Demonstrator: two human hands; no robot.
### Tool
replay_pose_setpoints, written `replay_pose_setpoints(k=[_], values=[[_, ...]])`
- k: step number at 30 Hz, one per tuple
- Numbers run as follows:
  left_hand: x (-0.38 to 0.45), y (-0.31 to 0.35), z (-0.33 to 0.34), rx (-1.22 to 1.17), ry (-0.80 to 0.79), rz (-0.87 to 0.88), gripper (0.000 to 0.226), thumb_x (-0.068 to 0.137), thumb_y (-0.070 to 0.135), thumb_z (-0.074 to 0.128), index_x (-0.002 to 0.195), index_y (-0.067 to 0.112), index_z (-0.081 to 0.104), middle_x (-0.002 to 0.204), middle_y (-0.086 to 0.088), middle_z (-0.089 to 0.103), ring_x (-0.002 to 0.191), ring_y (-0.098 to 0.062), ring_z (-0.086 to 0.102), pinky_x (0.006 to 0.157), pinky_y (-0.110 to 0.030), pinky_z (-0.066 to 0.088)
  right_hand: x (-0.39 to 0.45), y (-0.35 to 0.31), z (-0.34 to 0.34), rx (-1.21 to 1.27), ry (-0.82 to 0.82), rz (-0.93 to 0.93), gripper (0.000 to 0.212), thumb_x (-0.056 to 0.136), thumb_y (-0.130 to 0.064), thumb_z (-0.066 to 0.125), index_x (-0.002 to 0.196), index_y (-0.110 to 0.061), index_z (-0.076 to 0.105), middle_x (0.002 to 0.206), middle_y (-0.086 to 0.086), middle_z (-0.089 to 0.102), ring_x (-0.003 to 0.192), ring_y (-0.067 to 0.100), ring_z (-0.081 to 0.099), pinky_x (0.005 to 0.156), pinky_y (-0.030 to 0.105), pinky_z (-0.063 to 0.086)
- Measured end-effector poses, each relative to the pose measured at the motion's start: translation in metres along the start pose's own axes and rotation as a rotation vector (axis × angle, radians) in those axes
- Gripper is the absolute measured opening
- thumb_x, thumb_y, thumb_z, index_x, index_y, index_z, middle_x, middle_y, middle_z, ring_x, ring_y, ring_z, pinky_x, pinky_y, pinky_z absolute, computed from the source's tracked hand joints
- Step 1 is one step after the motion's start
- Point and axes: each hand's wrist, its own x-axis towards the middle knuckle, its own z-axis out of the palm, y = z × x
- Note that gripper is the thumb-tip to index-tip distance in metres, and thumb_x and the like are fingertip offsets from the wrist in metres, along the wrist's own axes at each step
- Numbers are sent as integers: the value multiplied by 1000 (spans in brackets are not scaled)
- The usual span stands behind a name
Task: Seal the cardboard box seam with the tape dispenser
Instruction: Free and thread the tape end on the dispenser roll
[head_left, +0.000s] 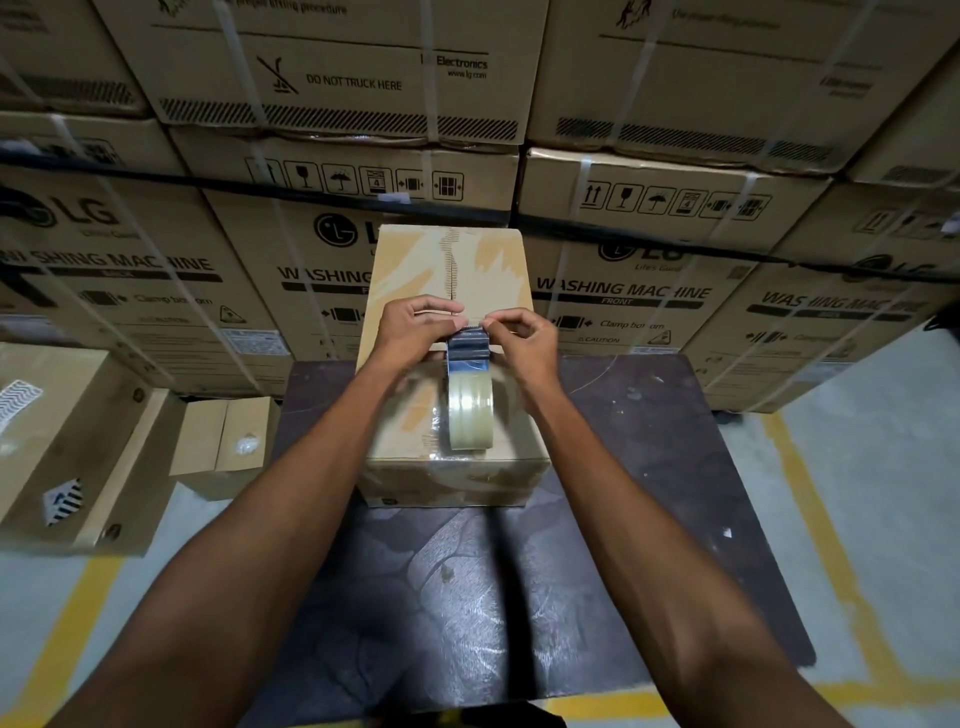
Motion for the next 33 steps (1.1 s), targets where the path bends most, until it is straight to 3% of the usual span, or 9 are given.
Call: replay_pose_setpoints(k=[3, 6, 9, 14, 16, 19, 22, 28, 33], values=[[0, 0, 0, 0, 8, -4, 20, 86, 19, 91, 104, 23, 84, 96, -7, 87, 92, -19, 80, 84, -43, 63, 0, -1, -3, 26, -26, 33, 13, 89, 3, 78, 102, 3, 74, 107, 25, 77, 89, 27, 76, 78, 46, 67], [0, 2, 2, -15, 32, -9, 20, 86, 15, 91, 103, 19, 83, 95, -9, 87, 89, -20, 79, 76, -36, 62, 0, -3, -8, 151, -67, 136, 18, 86, 3, 79, 102, -3, 73, 105, 19, 77, 86, 25, 77, 68, 38, 65], [-1, 3, 4, -30, 50, -13, 18, 86, 12, 90, 101, 19, 82, 94, -9, 86, 85, -19, 79, 77, -38, 63, 2, -5, -12, 287, -57, 221, 3, 94, -8, 75, 93, -10, 73, 103, 14, 77, 84, 24, 74, 72, 40, 64], [2, 2, 7, -8, 63, -4, 18, 86, 15, 91, 98, 23, 81, 89, -7, 86, 81, -18, 79, 77, -41, 63, 3, -11, -9, -24, -129, 84, 35, 100, -37, 70, 107, -3, 76, 108, 15, 78, 83, 17, 76, 66, 33, 62], [3, 2, 8, -9, 68, 3, 18, 86, 16, 92, 99, 22, 81, 89, -7, 86, 81, -18, 78, 74, -39, 63, 7, -13, -4, -203, -136, -33, 28, 94, -31, 78, 100, -4, 78, 104, 15, 79, 86, 18, 76, 69, 38, 65], [3, 2, 9, -21, 74, 6, 16, 86, 14, 91, 98, 21, 81, 89, -7, 86, 81, -19, 78, 71, -35, 62, 15, -10, -1, -387, -92, -142, 10, 88, -18, 81, 79, -20, 78, 90, 10, 79, 93, 31, 77, 84, 57, 64], [4, 0, 8, -16, 79, 3, 15, 86, 13, 90, 96, 21, 82, 91, -7, 86, 82, -20, 78, 76, -41, 63, 18, -3, 1, -425, -71, -144, 18, 90, -16, 75, 76, -26, 76, 88, 8, 80, 92, 33, 76, 84, 59, 63], [6, -3, 9, -20, 97, 9, 13, 87, 15, 88, 95, 24, 82, 91, -5, 86, 84, -21, 77, 79, -44, 62, 15, -7, 3, -485, -63, -194, 9, 92, -13, 75, 87, -7, 79, 90, 8, 79, 87, 21, 73, 90, 52, 60], [8, -5, 10, -19, 108, 25, 13, 89, 14, 88, 97, 23, 83, 90, -4, 86, 82, -19, 78, 77, -45, 64, 12, -7, 6, -491, -21, -191, 21, 98, -22, 65, 85, -13, 78, 87, 3, 79, 90, 24, 75, 90, 51, 60]])
